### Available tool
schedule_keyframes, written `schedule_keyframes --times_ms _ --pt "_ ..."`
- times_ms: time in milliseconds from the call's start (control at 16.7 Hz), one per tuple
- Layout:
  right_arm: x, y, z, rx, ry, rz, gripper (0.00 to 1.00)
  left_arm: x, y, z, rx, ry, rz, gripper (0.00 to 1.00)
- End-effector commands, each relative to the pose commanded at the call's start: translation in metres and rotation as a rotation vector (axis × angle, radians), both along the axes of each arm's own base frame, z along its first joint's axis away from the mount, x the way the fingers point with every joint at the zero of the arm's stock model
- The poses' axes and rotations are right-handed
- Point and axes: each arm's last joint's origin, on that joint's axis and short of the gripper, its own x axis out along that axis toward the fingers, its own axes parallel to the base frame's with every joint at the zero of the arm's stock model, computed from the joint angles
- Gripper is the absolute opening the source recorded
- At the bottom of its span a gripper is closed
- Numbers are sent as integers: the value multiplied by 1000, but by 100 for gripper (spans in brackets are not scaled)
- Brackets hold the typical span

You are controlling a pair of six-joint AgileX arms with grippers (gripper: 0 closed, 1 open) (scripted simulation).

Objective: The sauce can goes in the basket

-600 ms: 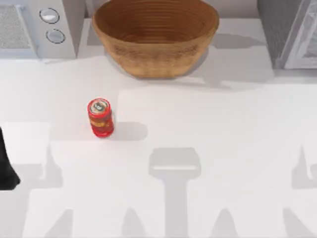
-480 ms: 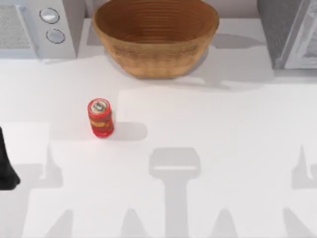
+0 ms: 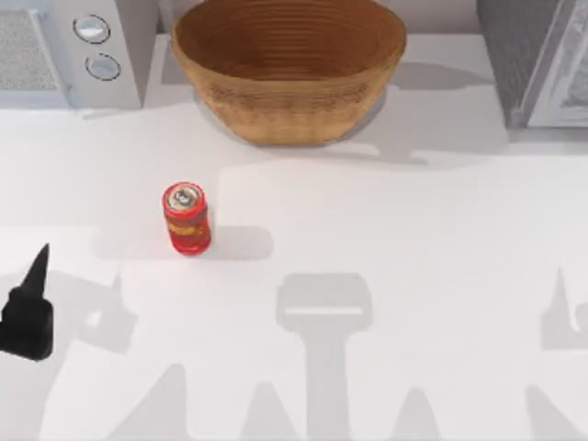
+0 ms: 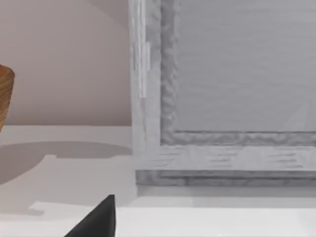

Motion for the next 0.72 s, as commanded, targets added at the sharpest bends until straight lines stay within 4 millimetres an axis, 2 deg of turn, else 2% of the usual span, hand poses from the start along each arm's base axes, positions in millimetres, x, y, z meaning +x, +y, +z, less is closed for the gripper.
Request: schedule_keyframes --times_ms 180,420,540,720 --pt "0 0 0 0 0 0 100 23 -3 15 121 132 -185 100" --pt "0 0 0 0 0 0 100 73 -4 24 221 281 -498 100" --pt "0 0 0 0 0 0 100 104 -3 18 229 327 -663 100" --pt "0 0 0 0 0 0 100 151 2 -4 185 347 -889 100"
